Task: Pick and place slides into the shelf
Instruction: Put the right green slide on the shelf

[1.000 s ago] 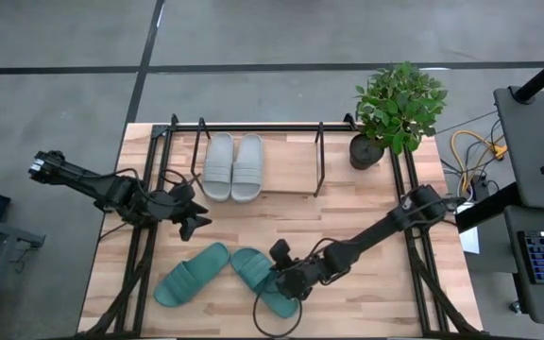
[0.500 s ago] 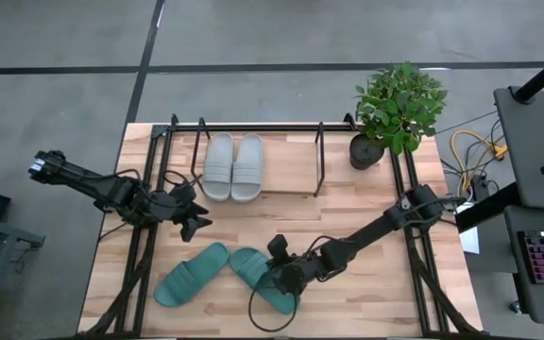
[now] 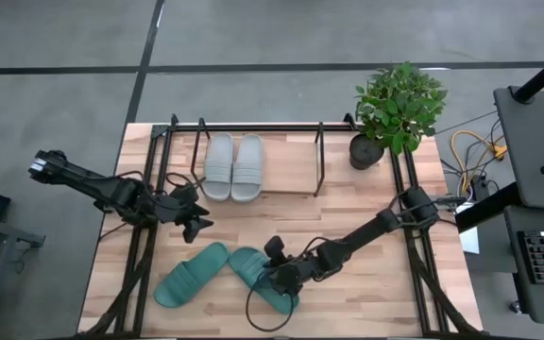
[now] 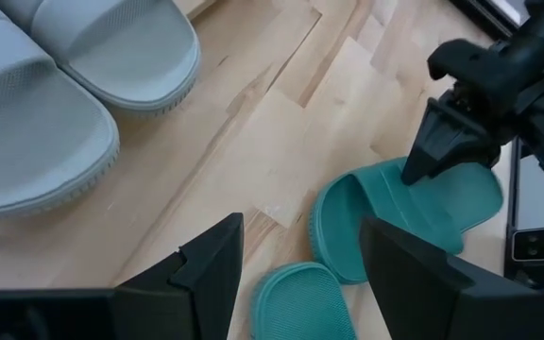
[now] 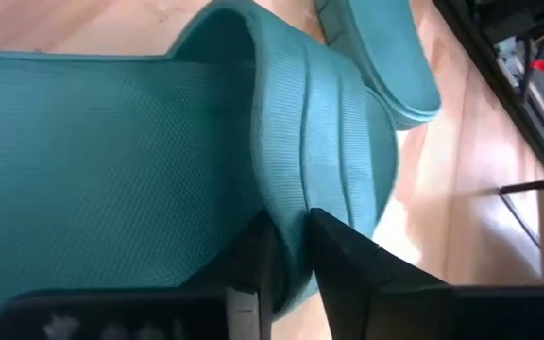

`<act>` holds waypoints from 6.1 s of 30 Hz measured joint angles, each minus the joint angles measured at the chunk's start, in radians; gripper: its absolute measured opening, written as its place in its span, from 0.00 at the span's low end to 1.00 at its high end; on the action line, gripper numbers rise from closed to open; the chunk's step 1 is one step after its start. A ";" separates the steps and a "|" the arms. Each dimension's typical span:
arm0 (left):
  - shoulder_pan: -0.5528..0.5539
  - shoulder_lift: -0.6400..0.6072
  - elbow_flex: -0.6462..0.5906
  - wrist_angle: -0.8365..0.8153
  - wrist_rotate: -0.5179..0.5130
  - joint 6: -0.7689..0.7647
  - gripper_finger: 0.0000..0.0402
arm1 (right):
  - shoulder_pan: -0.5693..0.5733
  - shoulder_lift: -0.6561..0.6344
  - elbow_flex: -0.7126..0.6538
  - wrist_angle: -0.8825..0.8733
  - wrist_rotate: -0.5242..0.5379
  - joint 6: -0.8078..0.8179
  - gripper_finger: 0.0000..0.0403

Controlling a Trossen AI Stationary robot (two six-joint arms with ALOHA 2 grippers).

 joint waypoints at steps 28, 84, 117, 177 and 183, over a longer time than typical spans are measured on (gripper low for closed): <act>0.000 -0.042 0.000 0.001 -0.001 0.001 0.49 | 0.006 -0.223 -0.003 -0.146 0.471 0.120 0.03; 0.001 -0.041 0.000 0.000 -0.001 0.001 0.49 | -0.570 -0.405 -0.013 -0.602 0.359 0.165 0.03; 0.000 -0.035 0.000 0.000 0.000 0.000 0.49 | -0.579 -0.405 -0.013 -0.625 0.296 0.245 0.31; 0.000 -0.002 -0.001 0.000 -0.001 0.023 0.49 | -0.144 -0.405 -0.274 -0.450 0.324 0.424 0.37; 0.000 -0.002 -0.001 0.000 -0.001 0.021 0.49 | -0.145 -0.405 -0.255 -0.434 0.300 0.412 0.38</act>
